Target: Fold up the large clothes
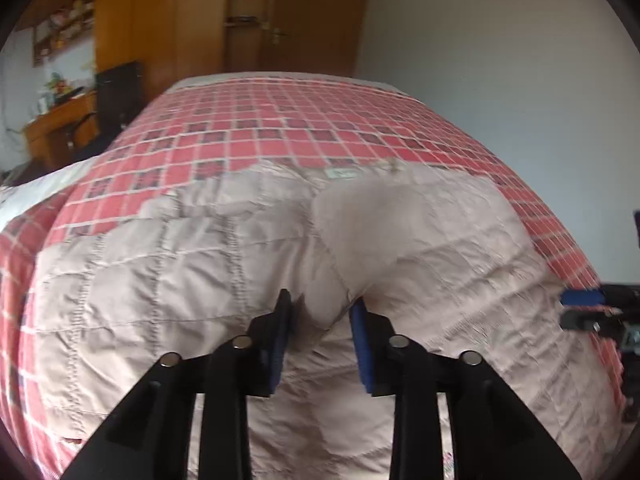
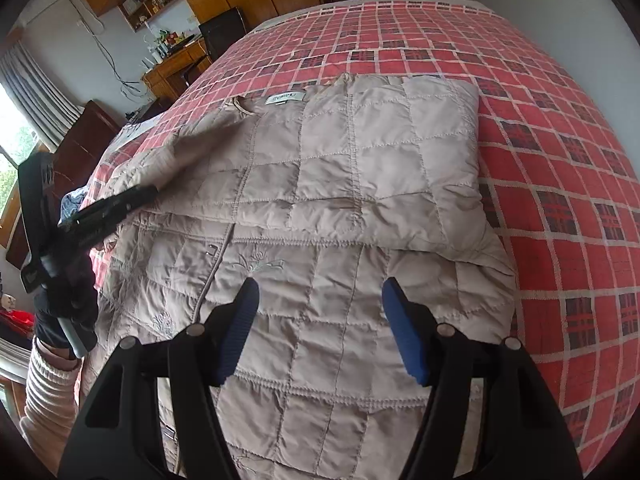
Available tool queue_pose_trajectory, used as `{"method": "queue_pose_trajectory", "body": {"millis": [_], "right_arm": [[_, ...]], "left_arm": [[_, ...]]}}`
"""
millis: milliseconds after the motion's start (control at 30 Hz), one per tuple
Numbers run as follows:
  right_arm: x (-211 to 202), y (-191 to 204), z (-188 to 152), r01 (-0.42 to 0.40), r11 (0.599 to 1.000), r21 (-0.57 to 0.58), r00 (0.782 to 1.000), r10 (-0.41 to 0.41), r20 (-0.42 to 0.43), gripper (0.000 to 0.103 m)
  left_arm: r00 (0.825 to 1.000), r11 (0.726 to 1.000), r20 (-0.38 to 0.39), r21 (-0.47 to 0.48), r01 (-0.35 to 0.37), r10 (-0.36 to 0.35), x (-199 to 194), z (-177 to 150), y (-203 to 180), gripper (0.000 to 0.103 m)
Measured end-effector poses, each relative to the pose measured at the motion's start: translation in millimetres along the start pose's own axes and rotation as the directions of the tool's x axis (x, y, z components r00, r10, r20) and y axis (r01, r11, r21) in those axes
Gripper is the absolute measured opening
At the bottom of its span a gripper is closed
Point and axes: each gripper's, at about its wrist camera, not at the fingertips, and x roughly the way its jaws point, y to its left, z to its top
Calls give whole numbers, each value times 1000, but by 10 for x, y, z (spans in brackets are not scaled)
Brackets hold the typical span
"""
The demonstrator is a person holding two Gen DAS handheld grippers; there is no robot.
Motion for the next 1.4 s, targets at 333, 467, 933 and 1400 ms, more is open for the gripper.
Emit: {"method": "queue_pose_trajectory", "body": {"millis": [333, 467, 933, 1400], "right_arm": [[184, 378, 354, -145, 989, -17, 988, 144, -47, 64], [505, 653, 623, -238, 971, -6, 965, 235, -120, 64], [1155, 992, 998, -274, 962, 2, 945, 269, -186, 11], [-191, -372, 1043, -103, 990, 95, 991, 93, 99, 7]], "left_arm": [[985, 978, 71, -133, 163, -154, -642, -183, 526, 54], [995, 973, 43, -217, -81, 92, -650, -262, 946, 54], [992, 960, 16, -252, -120, 129, -589, -403, 1121, 54], [989, 968, 73, -228, -107, 127, -503, -82, 974, 54]]}}
